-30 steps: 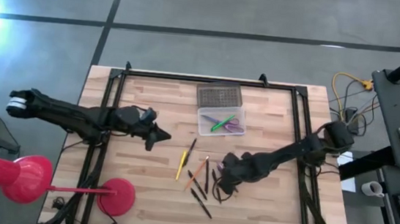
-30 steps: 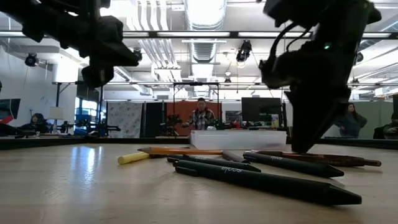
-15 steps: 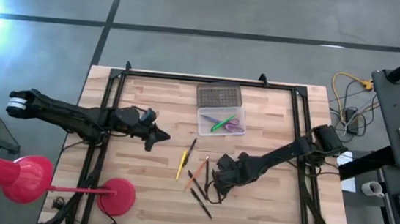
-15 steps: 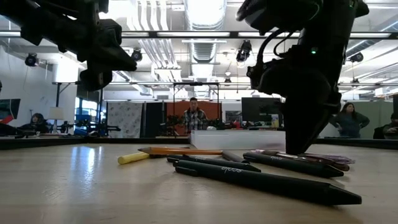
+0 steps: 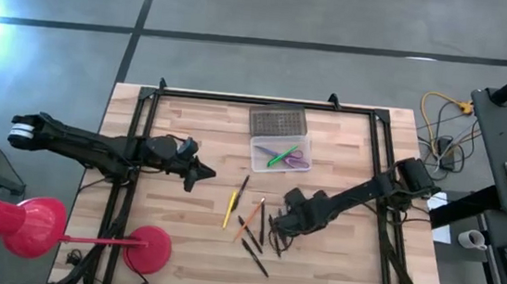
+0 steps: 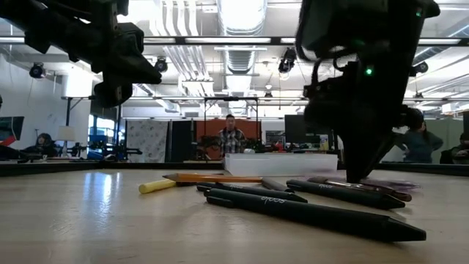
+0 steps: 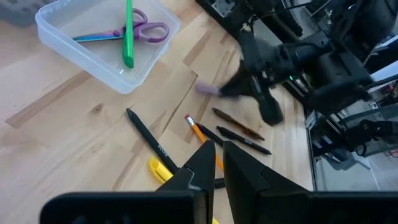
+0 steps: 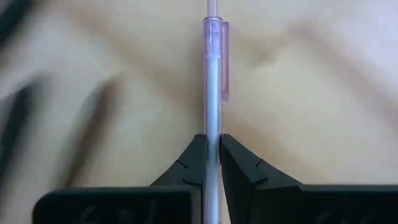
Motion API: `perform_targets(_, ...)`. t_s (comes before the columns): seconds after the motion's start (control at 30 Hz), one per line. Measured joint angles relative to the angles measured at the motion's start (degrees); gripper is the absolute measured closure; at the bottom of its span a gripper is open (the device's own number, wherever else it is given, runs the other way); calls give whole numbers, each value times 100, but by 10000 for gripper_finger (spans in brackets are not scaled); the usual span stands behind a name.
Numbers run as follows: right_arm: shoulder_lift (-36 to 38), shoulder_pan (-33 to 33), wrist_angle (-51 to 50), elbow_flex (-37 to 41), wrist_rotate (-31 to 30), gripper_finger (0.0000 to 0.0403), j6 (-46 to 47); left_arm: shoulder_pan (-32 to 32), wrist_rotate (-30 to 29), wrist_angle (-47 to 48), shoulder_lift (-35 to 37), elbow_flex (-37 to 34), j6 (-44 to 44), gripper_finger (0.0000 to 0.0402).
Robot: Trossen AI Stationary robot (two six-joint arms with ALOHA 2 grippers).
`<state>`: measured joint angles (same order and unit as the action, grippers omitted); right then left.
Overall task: Pick & place school supplies into a supply box
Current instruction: Put the purple ballpen into the gray supply box
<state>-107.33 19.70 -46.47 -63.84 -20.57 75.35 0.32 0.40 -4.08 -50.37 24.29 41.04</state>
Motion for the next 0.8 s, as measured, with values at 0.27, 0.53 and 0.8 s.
perform_targets(0.27,922,-236,2,-138,-746,388,-1211,4,-2,-81,0,7,26,386)
perform_targets(0.53,1400,-1501,-2,-280,-274,389,-4900,4,-98,-94,-19,7,219,386)
perform_targets(0.8,897,-2889,82,-867,109,382,-7831,-2,-581,-94,-22,7,922,386)
